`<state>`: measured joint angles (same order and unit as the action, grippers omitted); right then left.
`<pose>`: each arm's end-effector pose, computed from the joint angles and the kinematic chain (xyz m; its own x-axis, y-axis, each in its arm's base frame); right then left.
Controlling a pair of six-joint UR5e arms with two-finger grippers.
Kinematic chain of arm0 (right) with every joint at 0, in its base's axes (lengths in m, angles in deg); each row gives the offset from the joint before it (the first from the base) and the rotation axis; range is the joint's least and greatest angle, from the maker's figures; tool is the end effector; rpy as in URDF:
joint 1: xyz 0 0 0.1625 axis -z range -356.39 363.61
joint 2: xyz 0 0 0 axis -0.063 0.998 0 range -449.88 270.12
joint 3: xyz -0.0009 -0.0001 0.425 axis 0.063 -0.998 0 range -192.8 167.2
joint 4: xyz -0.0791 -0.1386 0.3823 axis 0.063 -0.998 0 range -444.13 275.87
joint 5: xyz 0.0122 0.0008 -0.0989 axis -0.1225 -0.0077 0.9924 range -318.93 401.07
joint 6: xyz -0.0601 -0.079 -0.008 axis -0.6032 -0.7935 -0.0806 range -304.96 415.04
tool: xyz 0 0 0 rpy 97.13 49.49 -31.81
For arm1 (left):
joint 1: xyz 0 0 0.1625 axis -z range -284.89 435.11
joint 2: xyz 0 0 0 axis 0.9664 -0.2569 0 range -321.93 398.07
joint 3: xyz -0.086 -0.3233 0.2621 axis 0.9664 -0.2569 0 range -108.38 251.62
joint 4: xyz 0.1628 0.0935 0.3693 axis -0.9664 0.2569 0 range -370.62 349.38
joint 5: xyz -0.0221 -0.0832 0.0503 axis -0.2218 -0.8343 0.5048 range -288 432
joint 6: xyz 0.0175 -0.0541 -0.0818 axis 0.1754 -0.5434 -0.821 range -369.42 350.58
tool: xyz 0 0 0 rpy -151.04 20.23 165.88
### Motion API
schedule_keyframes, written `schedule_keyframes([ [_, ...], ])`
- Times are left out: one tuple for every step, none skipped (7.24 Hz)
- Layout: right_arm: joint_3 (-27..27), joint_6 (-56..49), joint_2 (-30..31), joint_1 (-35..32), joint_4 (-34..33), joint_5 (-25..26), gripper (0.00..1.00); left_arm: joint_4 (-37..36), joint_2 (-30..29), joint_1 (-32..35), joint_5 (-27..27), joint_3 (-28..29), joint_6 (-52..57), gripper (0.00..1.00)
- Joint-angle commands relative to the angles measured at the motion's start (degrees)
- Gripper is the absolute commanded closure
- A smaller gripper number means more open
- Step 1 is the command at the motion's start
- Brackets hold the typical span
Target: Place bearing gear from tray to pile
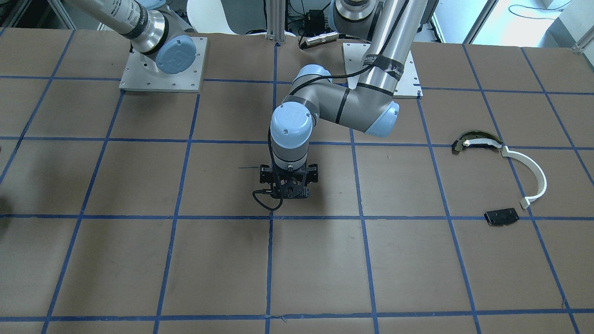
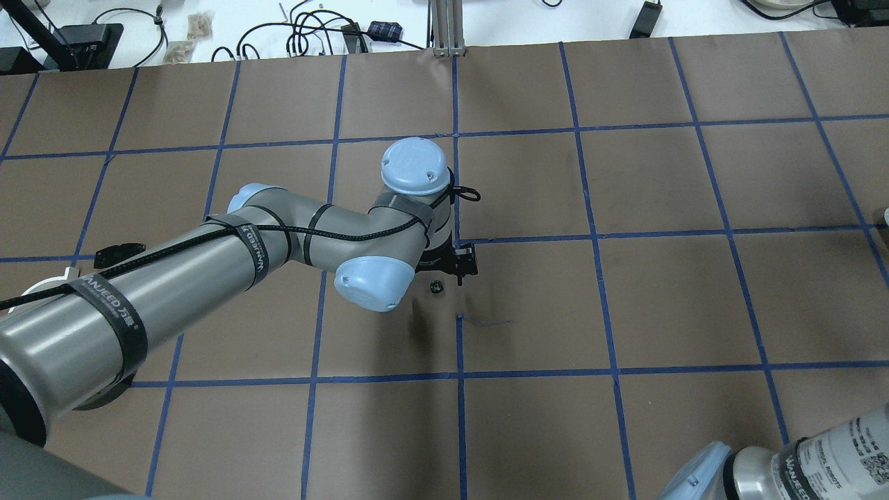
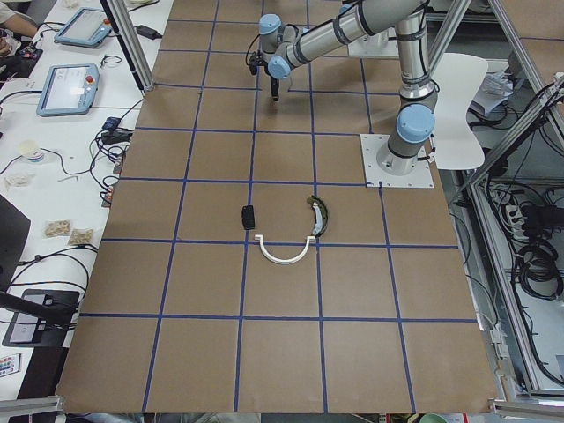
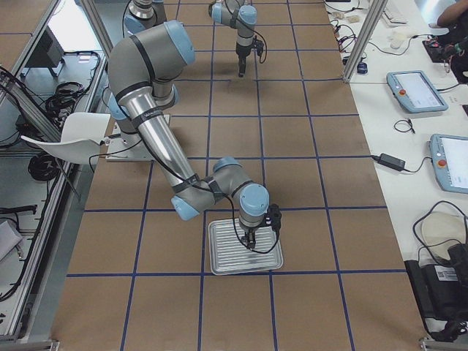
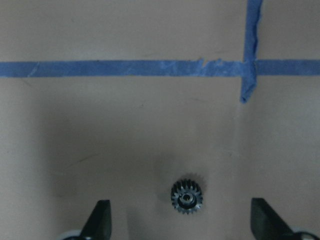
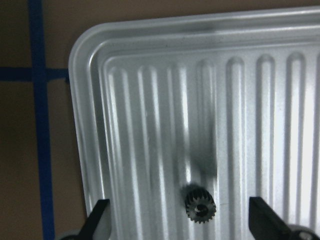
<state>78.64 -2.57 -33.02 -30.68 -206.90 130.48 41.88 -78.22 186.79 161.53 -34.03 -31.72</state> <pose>-0.4627 -0.4782 0.1931 -0.9989 -0.0329 -0.0322 -0.0332 0.9994 0.0082 -0.3357 -0.4817 0.1743 -0.9997 -0.0104 -0.0218 -0.0120 0.9971 0.0748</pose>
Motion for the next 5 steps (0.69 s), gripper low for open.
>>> schedule_keyframes([
  [-0.29,0.21,-1.66,0.63,-0.28,0.33,0.12,-1.96,-1.39,0.04,0.2,-0.08,-0.12,0.16],
  [-0.29,0.3,-1.75,0.63,-0.63,0.85,0.26,-1.79,-1.39,0.47,-0.06,-0.26,-0.2,0.28],
  [-0.21,0.48,-1.75,0.63,-1.41,0.94,0.39,-1.79,-0.96,0.56,-0.06,-0.35,-0.64,0.44],
  [-0.12,0.91,-1.84,0.63,-1.51,0.94,0.51,-1.7,-0.52,0.56,-0.06,-0.35,-0.64,0.66],
  [-0.12,1.18,-1.75,0.63,-1.51,1.12,0.72,-1.52,-0.08,0.65,0.28,-0.35,-0.47,0.86],
])
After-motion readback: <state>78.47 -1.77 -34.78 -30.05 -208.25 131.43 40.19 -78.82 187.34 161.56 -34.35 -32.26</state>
